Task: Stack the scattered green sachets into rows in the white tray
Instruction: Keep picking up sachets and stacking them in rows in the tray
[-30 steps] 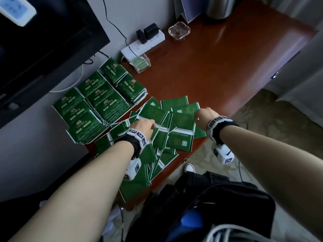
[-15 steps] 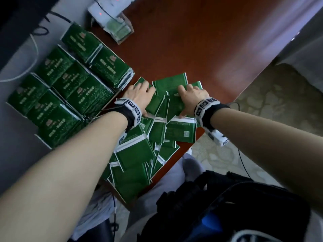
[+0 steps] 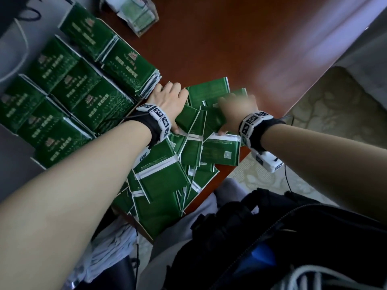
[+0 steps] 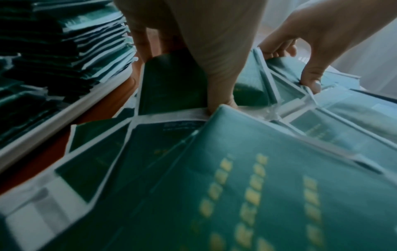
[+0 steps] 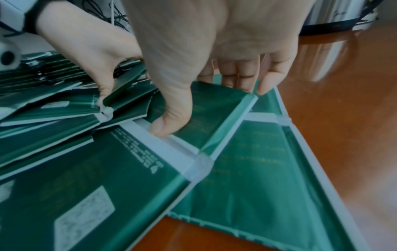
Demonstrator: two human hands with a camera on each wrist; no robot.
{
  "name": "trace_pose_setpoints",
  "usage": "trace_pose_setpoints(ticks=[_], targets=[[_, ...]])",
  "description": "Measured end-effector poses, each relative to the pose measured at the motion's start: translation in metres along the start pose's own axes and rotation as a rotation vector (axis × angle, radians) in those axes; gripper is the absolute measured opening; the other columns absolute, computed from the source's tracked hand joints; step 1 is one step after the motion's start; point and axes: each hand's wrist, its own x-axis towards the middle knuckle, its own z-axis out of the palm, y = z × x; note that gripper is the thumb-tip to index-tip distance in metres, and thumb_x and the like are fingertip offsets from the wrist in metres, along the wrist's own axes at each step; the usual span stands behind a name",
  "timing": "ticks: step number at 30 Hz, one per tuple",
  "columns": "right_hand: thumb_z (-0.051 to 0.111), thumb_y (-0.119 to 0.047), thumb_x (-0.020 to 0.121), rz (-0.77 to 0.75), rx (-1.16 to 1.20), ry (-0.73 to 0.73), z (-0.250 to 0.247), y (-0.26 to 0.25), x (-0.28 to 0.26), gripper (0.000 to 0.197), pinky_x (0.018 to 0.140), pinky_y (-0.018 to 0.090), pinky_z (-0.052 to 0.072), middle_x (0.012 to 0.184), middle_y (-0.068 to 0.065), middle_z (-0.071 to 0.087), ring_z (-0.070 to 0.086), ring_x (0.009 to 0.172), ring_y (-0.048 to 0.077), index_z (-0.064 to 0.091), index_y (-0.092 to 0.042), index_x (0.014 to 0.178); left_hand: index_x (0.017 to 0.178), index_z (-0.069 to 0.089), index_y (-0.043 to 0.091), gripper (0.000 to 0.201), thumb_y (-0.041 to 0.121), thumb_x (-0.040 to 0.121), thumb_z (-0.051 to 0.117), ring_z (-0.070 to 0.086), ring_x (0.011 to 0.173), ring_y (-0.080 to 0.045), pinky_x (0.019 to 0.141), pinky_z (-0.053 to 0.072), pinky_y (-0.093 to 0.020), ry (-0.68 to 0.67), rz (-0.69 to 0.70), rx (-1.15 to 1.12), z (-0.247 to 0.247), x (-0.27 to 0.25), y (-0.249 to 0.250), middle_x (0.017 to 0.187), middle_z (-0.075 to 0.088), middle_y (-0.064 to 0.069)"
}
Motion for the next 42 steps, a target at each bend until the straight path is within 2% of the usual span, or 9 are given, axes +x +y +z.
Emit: trace_pose_setpoints(ticks=[9,16,20,26,32,35,38,40,42], targets=[[0.071,-0.057,0.081,0.023,0.046,-0.002,-0.009,0.013,-0.007,0.055,0.101,0.048,0.031,0.096,-0.003,0.061,0.056,0.088,0.022,0.051,-0.021,0.118,0.105,0.061,0.028,0.051,0.060,0.070,0.078,0.060,0.102,-0.027,0.097,0.035,-0.047,-0.243,0.073,-0.074,-0.036,0.009,-0.006,0.103,0.066,-0.001],[0.067,-0.028,0.086,0.046,0.100,0.059,-0.046,0.063,0.011,0.026,0.092,0.045,0.044,0.092,0.004,0.057,0.051,0.086,0.026,0.056,-0.017,0.106,0.105,0.063,0.015,0.047,0.050,0.077,0.078,0.054,0.080,-0.027,0.063,0.043,-0.033,-0.190,0.032,-0.318,-0.076,0.039,-0.008,0.072,0.051,0.003],[0.063,-0.020,0.085,-0.019,0.052,0.085,-0.073,0.106,0.036,0.017,0.068,0.038,0.053,0.091,0.012,0.062,0.058,0.078,0.030,0.056,-0.013,0.099,0.106,0.062,0.013,0.045,0.048,0.081,0.074,0.059,0.081,-0.030,0.062,0.045,-0.034,-0.121,-0.070,-0.445,-0.092,0.078,0.004,0.086,0.061,-0.006],[0.057,-0.019,0.092,-0.124,-0.082,0.089,-0.118,0.174,0.077,0.011,0.063,0.039,0.056,0.082,0.006,0.056,0.059,0.069,0.026,0.048,-0.016,0.098,0.121,0.057,0.021,0.044,0.042,0.085,0.070,0.053,0.086,-0.028,0.070,0.042,-0.033,-0.085,-0.319,-0.634,-0.116,0.126,0.023,0.110,0.061,-0.008],[0.055,-0.011,0.092,-0.196,-0.260,0.142,-0.154,0.223,0.107,0.021,0.050,0.033,0.045,0.076,0.006,0.050,0.052,0.059,0.023,0.046,-0.013,0.111,0.106,0.057,0.022,0.025,0.034,0.088,0.068,0.055,0.084,-0.028,0.069,0.041,-0.032,-0.069,-0.514,-0.722,-0.139,0.157,0.043,0.108,0.063,-0.008],[0.056,-0.006,0.088,-0.243,-0.313,0.184,-0.165,0.234,0.111,0.030,0.058,0.036,0.045,0.080,0.005,0.050,0.054,0.070,0.026,0.045,-0.011,0.116,0.099,0.056,0.021,0.023,0.035,0.087,0.069,0.056,0.090,-0.024,0.071,0.043,-0.033,0.014,-0.580,-0.772,-0.141,0.159,0.065,0.106,0.057,-0.004],[0.064,-0.020,0.084,-0.372,-0.317,0.167,-0.150,0.247,0.116,0.051,0.083,0.043,0.049,0.128,0.013,0.052,0.053,0.114,0.033,0.040,-0.012,0.128,0.110,0.051,0.021,0.048,0.050,0.079,0.072,0.053,0.109,-0.027,0.087,0.048,-0.041,0.154,-0.634,-0.799,-0.124,0.158,0.104,0.120,0.047,-0.005],[0.063,-0.044,0.084,-0.472,-0.330,0.097,-0.122,0.263,0.116,0.082,0.114,0.049,0.031,0.161,0.012,0.018,0.024,0.146,0.031,0.023,-0.014,0.149,0.137,0.038,0.017,0.082,0.065,0.076,0.066,0.034,0.138,-0.030,0.110,0.034,-0.049,0.160,-0.610,-0.772,-0.110,0.154,0.141,0.152,0.027,-0.010],[0.053,-0.063,0.084,-0.535,-0.353,0.109,-0.089,0.280,0.113,0.101,0.121,0.052,0.012,0.165,0.009,-0.007,0.002,0.152,0.029,0.002,-0.015,0.157,0.156,0.007,0.013,0.112,0.080,0.076,0.050,-0.002,0.152,-0.025,0.121,0.010,-0.053,0.090,-0.571,-0.698,-0.097,0.148,0.180,0.164,-0.009,-0.008]])
